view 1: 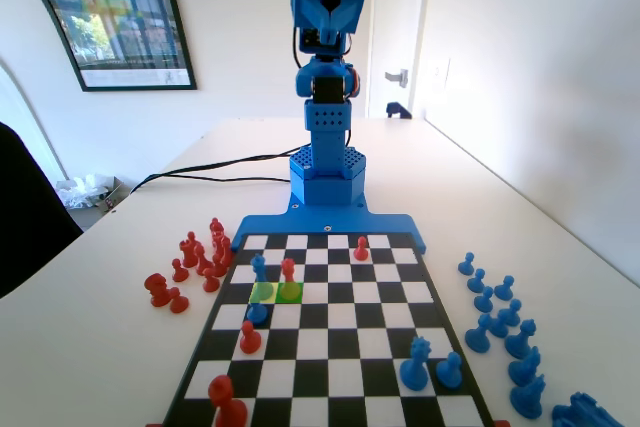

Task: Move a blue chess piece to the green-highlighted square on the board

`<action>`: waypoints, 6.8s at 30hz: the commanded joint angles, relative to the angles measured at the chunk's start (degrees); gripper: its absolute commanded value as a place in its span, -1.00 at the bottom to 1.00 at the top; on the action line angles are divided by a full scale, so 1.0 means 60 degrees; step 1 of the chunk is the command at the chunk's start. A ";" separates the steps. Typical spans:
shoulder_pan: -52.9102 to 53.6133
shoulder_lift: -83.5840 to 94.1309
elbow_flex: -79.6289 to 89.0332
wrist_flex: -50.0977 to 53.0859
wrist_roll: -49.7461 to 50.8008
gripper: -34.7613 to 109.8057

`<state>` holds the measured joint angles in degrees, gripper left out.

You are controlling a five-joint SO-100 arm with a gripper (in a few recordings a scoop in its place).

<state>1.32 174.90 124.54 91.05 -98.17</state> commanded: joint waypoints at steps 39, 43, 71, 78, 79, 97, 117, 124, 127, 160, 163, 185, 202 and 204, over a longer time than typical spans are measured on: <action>0.2534 -0.9551 -0.5991 0.0498 0.3135 -0.45; 0.2783 -1.0225 -0.5684 0.0088 0.3955 -0.43; 0.2622 -1.1763 -0.1230 -0.4058 0.7954 -0.38; 0.2578 -1.2305 -0.0996 -0.4556 0.8086 -0.37; 0.2578 -1.2363 -0.0952 -0.4644 0.8159 -0.37; 0.2373 -1.3623 -0.1274 -0.5420 0.8555 -0.37; 0.1978 -1.4077 -0.0542 -0.6519 0.8716 -0.37; 0.1831 -1.4150 -0.0322 -0.6694 0.8862 -0.37; 0.1831 -1.4165 -0.0249 -0.6797 0.8862 -0.37; 0.2168 -1.4561 -0.0498 -0.7471 0.8818 -0.39; 0.2153 -1.4575 -0.0469 -0.7588 0.8833 -0.40; 0.1787 -1.4561 0.0117 -0.7969 0.8584 -0.51; 0.1626 -1.1572 -0.0352 -0.4922 0.8379 -0.51; 0.1919 -1.0957 -0.0454 -0.4380 0.8262 -0.51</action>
<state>10.63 100.20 124.98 59.68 -47.37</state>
